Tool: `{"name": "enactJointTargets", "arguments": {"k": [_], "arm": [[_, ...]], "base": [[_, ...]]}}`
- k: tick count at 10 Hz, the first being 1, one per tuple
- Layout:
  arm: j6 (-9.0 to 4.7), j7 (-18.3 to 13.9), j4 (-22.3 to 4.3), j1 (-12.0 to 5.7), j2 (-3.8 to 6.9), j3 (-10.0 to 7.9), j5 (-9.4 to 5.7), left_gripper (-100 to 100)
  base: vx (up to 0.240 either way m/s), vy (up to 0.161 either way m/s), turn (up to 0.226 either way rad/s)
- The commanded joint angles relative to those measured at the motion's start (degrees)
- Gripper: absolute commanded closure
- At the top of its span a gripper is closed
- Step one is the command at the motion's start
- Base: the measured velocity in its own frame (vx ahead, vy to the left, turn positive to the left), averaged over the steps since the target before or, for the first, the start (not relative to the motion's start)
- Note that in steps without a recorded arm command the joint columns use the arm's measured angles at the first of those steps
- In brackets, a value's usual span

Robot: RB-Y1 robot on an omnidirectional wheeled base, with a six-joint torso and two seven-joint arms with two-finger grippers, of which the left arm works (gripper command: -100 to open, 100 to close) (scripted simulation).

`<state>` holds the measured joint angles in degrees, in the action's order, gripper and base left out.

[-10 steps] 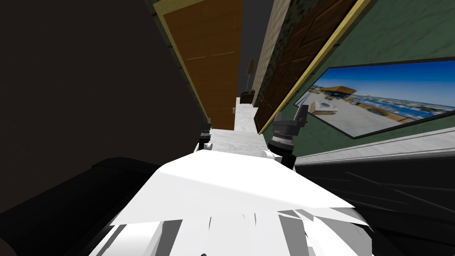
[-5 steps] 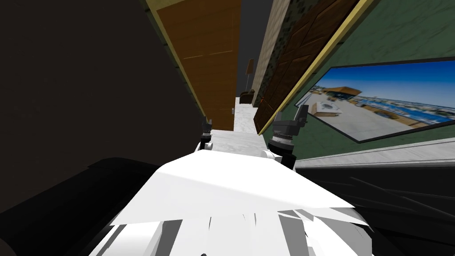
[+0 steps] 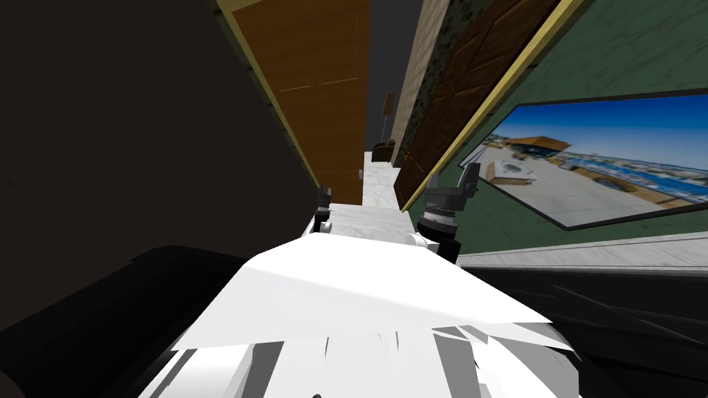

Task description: Push the door open

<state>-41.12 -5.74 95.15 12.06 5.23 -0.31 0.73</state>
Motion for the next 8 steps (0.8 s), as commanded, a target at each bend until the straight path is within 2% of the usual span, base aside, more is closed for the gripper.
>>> {"name": "enactJointTargets", "arguments": {"k": [1,2,3,8], "arm": [[-0.40,-0.03,-2.65,-0.86,0.13,-0.24,0.17,-100],[-0.57,-0.07,-3.97,-1.47,0.22,-0.42,0.26,-100],[-0.57,-0.07,-4.22,-1.47,0.22,-0.42,0.26,-100],[-1.45,-0.25,-12.32,-4.58,0.55,-1.31,0.72,-100]], "base": [[0.106,-0.029,-0.018],[0.098,-0.036,-0.013],[0.057,-0.024,-0.002],[0.086,-0.034,-0.014]]}}
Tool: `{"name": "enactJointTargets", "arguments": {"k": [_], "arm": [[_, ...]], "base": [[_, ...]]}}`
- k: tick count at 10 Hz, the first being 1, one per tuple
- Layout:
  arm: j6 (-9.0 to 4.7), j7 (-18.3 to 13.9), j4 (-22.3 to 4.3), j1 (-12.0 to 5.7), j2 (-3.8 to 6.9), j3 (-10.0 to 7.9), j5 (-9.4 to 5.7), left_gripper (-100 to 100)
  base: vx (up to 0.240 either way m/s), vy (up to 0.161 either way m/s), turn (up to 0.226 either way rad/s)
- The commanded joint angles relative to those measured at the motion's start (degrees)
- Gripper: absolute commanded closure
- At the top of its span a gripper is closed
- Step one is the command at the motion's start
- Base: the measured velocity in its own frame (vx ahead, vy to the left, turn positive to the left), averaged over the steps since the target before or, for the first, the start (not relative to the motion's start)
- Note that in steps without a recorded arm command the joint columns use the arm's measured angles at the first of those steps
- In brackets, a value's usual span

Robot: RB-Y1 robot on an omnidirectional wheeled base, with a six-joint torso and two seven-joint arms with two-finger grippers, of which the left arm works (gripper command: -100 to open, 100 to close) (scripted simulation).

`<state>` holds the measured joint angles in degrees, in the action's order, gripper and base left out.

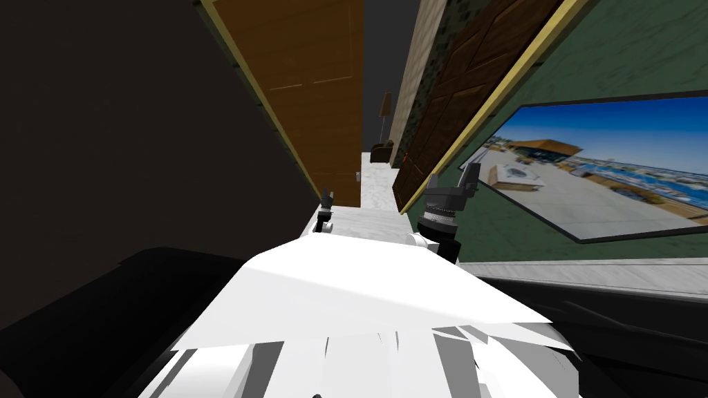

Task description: Push the door open

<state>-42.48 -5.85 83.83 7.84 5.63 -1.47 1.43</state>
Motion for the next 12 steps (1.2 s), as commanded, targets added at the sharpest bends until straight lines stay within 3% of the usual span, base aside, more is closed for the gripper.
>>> {"name": "enactJointTargets", "arguments": {"k": [1,12], "arm": [[-0.26,-0.17,-2.63,-0.99,0.21,-0.33,0.12,-100],[-2.17,-0.56,-20.24,-7.76,0.51,-2.27,1.13,-100]], "base": [[0.105,-0.033,-0.013],[0.104,-0.035,-0.015]]}}
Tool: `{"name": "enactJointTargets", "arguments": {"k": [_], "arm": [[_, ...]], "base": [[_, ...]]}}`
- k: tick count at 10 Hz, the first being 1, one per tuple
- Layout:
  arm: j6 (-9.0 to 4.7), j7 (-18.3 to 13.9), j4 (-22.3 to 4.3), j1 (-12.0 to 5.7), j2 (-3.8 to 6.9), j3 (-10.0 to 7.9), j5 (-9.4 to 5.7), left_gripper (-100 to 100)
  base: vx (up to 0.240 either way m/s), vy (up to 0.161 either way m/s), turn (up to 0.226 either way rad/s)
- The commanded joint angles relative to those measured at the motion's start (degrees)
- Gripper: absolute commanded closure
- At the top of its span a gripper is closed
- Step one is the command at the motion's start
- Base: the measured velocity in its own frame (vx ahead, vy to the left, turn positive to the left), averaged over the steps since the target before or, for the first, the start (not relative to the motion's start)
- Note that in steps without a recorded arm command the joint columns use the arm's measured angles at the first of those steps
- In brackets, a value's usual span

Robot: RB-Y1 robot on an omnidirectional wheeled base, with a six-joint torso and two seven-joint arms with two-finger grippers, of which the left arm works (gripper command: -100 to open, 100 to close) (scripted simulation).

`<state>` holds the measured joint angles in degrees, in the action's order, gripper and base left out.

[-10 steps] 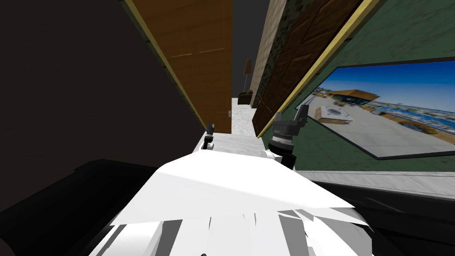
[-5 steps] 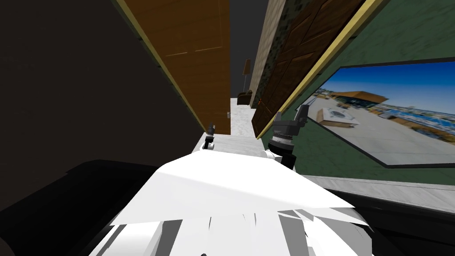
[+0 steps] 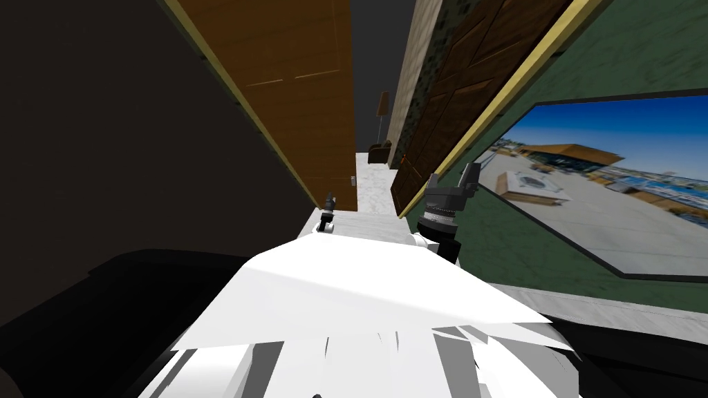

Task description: Push the door open

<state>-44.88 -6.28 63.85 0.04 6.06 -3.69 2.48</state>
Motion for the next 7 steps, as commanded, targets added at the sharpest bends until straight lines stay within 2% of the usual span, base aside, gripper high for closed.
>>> {"name": "enactJointTargets", "arguments": {"k": [1,7], "arm": [[0.05,-0.17,-1.81,-0.55,0.09,-0.22,0.16,-100],[-0.90,-0.37,-10.63,-3.95,0.07,-1.19,0.67,-100]], "base": [[0.099,-0.031,-0.015],[0.100,-0.031,-0.012]]}}
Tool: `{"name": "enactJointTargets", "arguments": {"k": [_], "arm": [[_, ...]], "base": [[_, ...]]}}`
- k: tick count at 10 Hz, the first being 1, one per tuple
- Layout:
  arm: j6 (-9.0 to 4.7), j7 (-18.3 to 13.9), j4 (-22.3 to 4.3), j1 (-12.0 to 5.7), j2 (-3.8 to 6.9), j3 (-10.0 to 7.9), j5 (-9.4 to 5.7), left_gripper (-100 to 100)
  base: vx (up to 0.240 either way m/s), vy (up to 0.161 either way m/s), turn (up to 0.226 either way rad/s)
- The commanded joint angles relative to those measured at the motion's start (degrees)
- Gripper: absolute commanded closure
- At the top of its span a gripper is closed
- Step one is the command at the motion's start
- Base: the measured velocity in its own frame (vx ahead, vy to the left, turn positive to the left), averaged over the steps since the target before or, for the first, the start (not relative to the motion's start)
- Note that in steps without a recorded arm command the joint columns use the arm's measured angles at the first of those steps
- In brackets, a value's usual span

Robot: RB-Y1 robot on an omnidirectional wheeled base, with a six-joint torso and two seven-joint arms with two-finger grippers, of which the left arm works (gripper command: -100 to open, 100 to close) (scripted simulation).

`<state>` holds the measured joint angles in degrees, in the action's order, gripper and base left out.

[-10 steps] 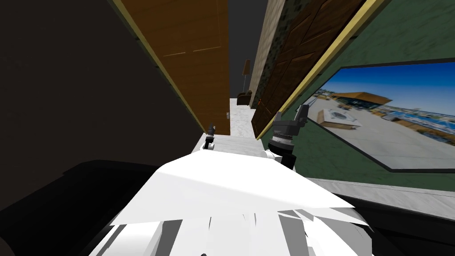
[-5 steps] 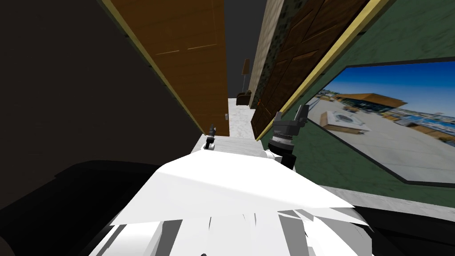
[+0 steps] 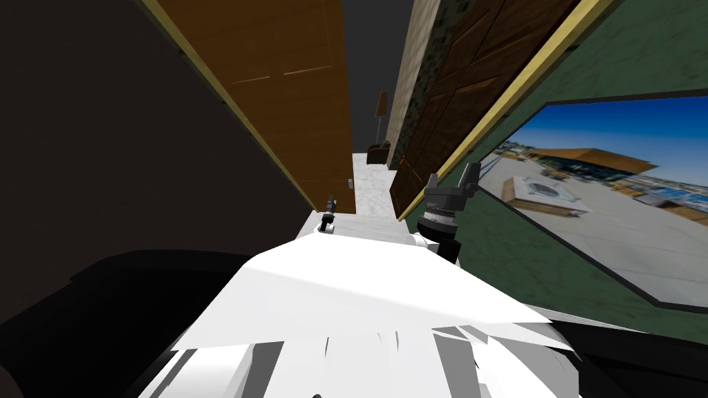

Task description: Push the door open

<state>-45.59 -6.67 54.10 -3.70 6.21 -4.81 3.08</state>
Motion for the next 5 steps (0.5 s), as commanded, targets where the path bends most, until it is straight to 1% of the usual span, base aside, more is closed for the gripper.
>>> {"name": "enactJointTargets", "arguments": {"k": [1,5], "arm": [[-0.33,-0.01,-2.22,-0.72,-0.09,-0.22,0.15,-100],[-0.92,-0.13,-7.58,-2.79,-0.16,-0.81,0.46,-100]], "base": [[0.101,-0.021,-0.011],[0.099,-0.023,-0.014]]}}
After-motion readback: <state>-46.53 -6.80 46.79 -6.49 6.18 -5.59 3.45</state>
